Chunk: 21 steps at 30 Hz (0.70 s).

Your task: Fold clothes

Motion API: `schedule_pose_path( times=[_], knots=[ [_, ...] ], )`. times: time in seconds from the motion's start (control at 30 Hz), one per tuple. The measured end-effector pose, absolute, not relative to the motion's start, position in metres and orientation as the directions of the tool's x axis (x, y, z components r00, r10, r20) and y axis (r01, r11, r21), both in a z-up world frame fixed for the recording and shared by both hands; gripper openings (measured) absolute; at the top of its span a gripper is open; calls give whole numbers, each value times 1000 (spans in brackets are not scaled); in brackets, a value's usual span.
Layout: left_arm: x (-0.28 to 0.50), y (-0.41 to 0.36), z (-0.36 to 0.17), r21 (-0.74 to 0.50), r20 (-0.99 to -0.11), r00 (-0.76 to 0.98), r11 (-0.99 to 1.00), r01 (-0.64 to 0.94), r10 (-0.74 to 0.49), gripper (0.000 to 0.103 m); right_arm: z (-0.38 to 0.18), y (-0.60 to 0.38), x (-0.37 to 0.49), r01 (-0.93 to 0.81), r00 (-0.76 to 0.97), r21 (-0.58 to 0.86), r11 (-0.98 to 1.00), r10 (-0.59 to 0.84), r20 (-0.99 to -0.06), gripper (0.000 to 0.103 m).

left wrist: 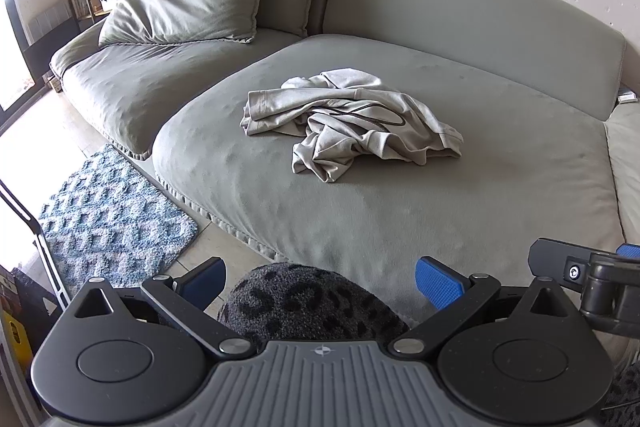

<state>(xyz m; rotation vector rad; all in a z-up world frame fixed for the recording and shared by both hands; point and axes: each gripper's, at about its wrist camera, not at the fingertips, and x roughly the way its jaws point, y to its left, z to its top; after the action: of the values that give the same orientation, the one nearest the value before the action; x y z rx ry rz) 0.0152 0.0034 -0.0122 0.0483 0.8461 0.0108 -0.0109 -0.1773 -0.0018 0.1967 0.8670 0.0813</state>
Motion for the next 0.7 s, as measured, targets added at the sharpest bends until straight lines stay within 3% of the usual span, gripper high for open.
schedule_pose_path(
  times=[0.4,0.6,0.7],
  knots=[
    [62,45,-30,-2,-739,671,995,-101,67,102,-16,-163,30,-88,713,191,978,196,-674,103],
    [92,56,-42,-8,-718,693,994,-105,67,102,-36,-148,66,-161,768,94,982,185,-613,103],
    [108,61,-50,-47,-727,686,995,-93,30,95,-47,-146,89,-177,769,80,981,188,-611,103]
  ],
)
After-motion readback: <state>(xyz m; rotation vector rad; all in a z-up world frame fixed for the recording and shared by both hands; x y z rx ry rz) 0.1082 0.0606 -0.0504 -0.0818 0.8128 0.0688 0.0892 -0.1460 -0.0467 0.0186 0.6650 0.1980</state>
